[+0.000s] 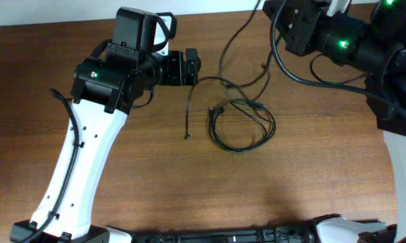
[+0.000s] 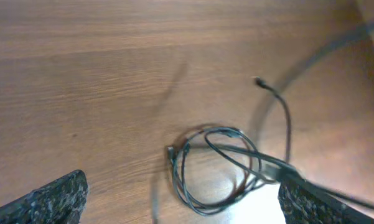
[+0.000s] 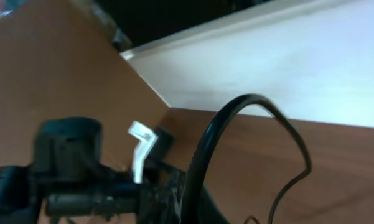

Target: Untangle cables

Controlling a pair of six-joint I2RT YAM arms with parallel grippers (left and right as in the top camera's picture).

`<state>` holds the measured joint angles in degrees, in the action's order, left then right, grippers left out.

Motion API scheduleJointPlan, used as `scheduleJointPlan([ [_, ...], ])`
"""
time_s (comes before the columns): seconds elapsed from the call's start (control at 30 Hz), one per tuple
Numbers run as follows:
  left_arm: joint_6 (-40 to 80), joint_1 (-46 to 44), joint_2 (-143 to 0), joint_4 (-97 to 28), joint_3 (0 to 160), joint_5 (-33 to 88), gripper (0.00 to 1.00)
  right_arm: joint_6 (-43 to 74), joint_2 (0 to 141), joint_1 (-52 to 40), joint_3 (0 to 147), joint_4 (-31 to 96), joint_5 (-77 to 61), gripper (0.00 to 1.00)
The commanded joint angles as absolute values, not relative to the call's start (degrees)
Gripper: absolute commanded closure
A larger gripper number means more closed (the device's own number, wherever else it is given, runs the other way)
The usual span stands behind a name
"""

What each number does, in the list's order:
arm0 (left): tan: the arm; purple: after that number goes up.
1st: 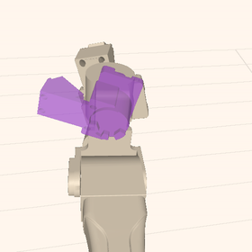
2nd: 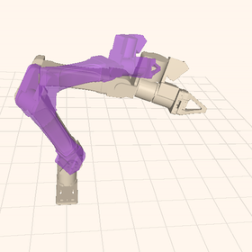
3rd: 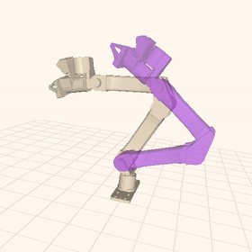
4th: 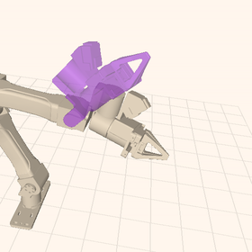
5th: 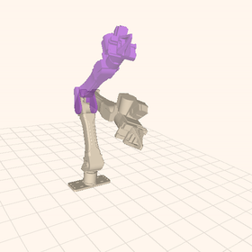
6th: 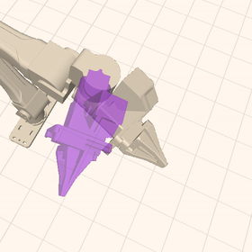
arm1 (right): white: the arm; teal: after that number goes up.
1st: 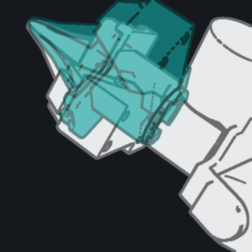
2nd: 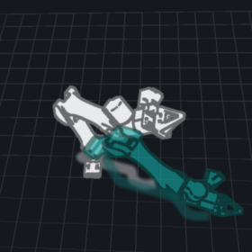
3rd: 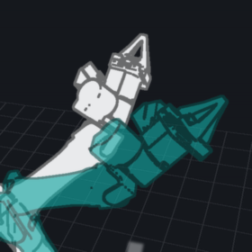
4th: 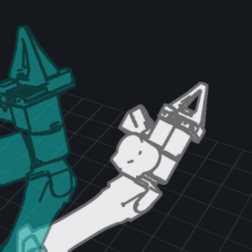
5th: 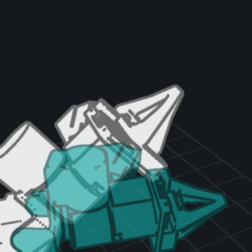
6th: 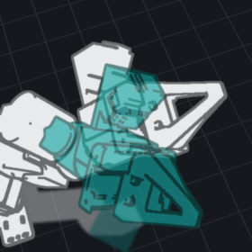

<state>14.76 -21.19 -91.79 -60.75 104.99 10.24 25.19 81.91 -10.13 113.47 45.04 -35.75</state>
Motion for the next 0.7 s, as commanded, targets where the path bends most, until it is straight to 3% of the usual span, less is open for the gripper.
scheduleJointPlan([
  [0.0, 9.06, -20.84, -91.92, -60.93, 105.8, 14.85, 0.01, 25.98, 81.3, -9.67, 115.22, 42.7, -40.93, 0.96],
  [0.27, 9.08, -20.82, -91.92, -61.76, 105.8, 14.81, 0.01, 26.0, 81.3, -7.09, 115.22, 42.41, -39.79, 0.96],
  [0.67, 9.08, -20.84, -91.92, -62.65, 105.8, 14.81, 0.01, 24.01, 81.3, 17.1, 115.2, 51.29, -35.03, 0.96],
])
